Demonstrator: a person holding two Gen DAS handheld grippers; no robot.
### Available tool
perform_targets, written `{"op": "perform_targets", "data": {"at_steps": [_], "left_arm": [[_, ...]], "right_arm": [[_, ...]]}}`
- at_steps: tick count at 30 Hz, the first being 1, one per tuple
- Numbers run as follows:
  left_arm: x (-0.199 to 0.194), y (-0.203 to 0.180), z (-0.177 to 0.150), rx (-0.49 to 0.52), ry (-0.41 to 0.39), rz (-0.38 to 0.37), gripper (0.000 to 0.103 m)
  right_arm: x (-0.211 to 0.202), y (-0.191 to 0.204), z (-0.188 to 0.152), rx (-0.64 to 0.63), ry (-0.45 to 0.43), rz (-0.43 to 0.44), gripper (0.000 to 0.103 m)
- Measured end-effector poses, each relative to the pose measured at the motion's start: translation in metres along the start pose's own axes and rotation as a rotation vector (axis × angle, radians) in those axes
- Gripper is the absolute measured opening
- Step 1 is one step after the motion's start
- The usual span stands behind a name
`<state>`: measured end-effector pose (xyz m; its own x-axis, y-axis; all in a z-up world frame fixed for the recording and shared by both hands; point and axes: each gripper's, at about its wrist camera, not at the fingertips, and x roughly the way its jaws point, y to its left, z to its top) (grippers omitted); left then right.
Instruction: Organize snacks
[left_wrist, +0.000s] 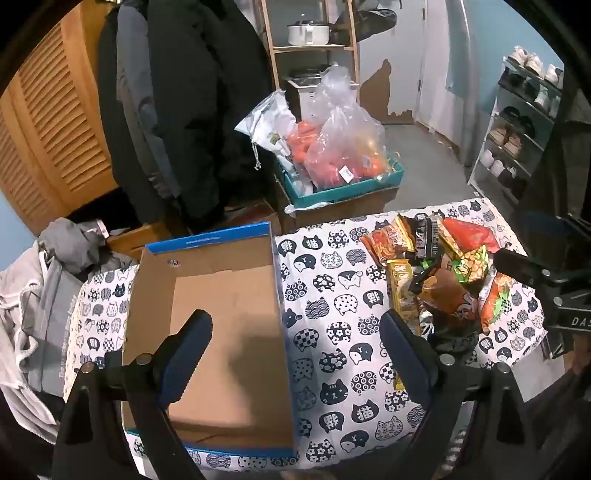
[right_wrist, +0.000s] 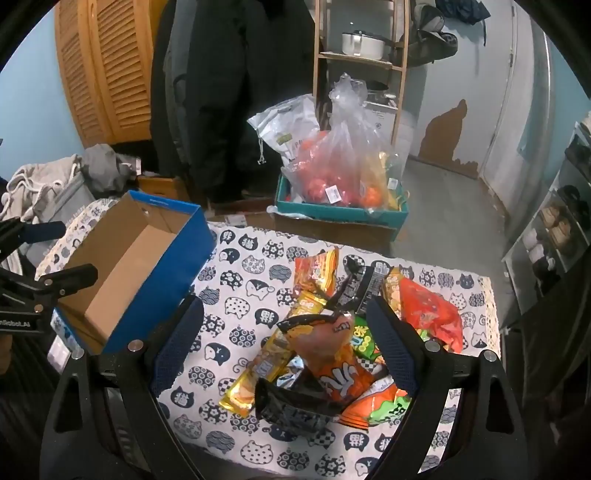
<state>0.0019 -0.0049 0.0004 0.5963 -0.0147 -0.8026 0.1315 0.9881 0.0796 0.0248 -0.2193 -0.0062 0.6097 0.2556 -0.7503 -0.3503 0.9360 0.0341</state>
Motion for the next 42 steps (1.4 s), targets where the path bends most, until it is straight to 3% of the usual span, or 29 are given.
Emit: {"op": "perform_targets", "data": {"at_steps": [42], "left_arm": [[0.0023, -0.0027, -0.0047, -0.014, 0.004, -0.017, 0.094]], "right_arm": [[0.0051, 0.0003, -0.0018, -0.003, 0.018, 0.004, 0.088]]}}
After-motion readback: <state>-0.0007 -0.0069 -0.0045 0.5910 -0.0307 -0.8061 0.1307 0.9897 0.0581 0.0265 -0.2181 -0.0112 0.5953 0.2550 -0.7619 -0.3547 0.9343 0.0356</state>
